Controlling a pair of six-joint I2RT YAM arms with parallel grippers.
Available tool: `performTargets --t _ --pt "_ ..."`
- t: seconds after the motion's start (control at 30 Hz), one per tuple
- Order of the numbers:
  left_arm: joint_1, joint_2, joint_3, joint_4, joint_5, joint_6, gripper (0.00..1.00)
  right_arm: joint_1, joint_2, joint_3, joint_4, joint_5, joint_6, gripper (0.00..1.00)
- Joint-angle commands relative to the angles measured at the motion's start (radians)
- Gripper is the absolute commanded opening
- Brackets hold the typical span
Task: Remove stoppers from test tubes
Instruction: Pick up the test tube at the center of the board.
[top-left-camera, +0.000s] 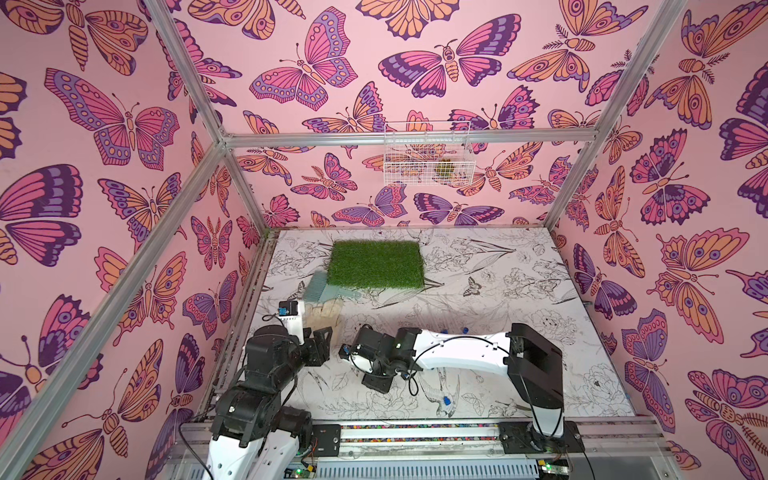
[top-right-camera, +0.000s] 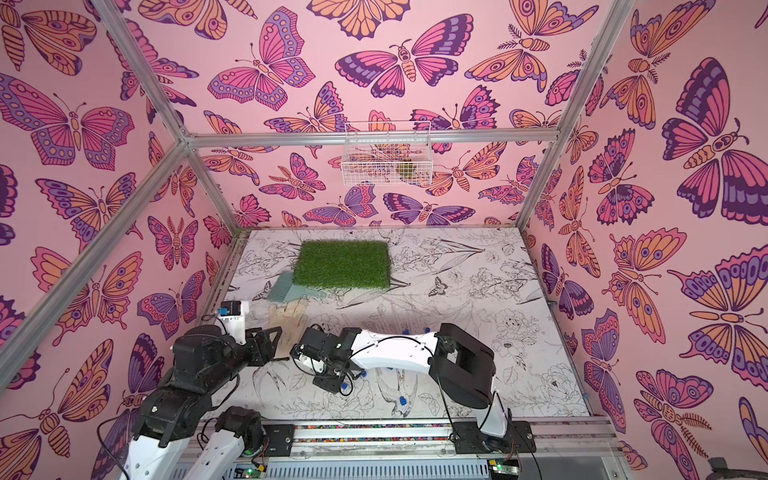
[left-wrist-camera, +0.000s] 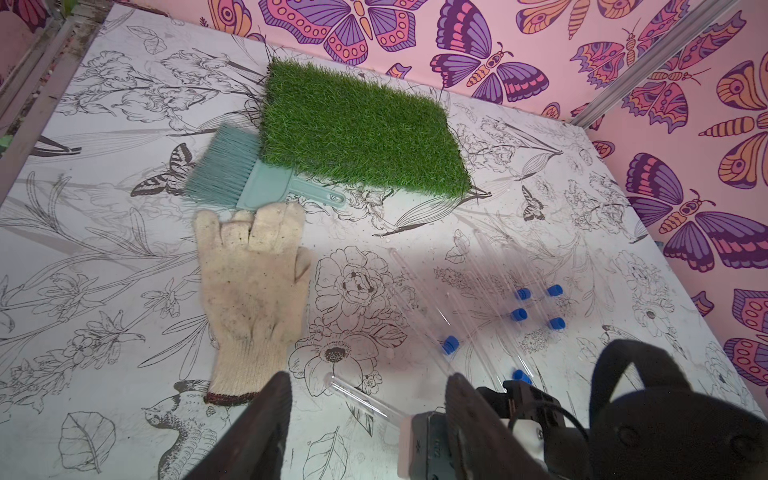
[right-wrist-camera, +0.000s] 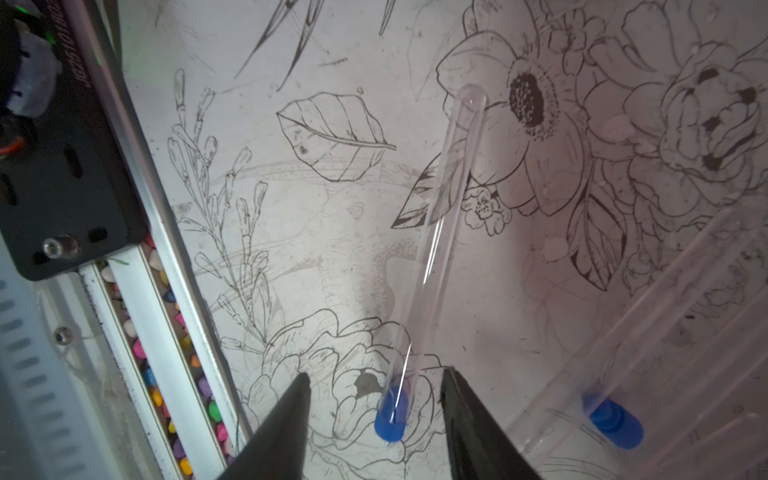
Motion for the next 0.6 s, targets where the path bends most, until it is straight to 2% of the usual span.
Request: performTargets --t 0.0,0.57 --pt "-0.002 -0.016 0.018 -0.029 -0.030 0.022 0.62 0.006 0.036 0.052 -0.088 0.031 0.024 0.52" --pt "-0.002 -0.042 0.004 -0.042 -0.034 -0.006 0.62 0.006 0.124 0.098 -0.075 0.114 0.116 0.47"
